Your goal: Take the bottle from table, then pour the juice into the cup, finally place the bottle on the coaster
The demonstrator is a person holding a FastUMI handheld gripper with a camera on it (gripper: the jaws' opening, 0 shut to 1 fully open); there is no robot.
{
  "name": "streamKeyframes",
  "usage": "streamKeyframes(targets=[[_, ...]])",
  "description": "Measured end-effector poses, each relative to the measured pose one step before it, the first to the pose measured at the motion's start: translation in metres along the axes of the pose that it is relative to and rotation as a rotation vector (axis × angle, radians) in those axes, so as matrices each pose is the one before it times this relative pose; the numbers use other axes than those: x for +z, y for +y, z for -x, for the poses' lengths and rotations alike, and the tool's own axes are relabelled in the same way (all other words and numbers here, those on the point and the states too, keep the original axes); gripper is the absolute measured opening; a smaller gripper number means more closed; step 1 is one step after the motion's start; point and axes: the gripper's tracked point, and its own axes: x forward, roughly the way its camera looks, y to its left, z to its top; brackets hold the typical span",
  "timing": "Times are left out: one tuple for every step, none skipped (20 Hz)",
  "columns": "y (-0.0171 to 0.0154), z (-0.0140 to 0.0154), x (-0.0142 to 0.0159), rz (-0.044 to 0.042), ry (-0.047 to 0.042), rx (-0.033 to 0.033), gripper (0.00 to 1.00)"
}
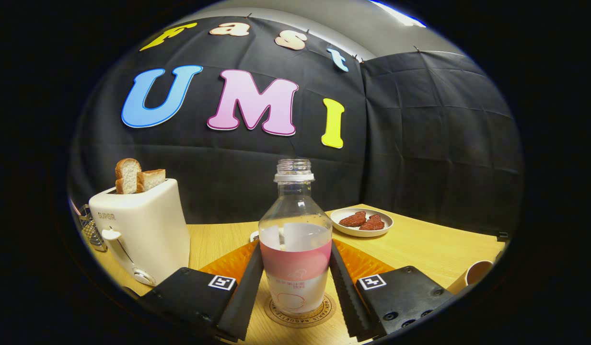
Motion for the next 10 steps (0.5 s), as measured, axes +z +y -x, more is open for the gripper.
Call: streamKeyframes(targets=[[-0.00123,-0.00070,0.00041,-0.00357,0.00059,-0.00407,0.78],[-0.00072,-0.00027,-0.00019,0.00001,0.00086,-0.00315,0.78],[-0.00184,-0.00020,-0.00056,0.00159,0.00246,-0.00341,0.78],[-0.00107,-0.00052,-0.00133,0.00276,0.00330,-0.00248,0.78],[-0.00182,-0.00034,-0.00126,-0.00080,0.00373,-0.00382,0.78],[-0.00022,0.00023,-0.00265,-0.00790,0.00427,0.00045,0.78],[0.00052,0.00037,-0.00331,-0.00908,0.00875,0.00096,0.78],[0.00007,0.00023,-0.00257,-0.00584,0.00637,-0.00082,0.78],[-0.00048,0.00007,0.00149,-0.00247,-0.00817,-0.00346,0.78],[-0.00181,-0.00002,0.00084,0.00060,-0.00486,-0.00670,0.78]])
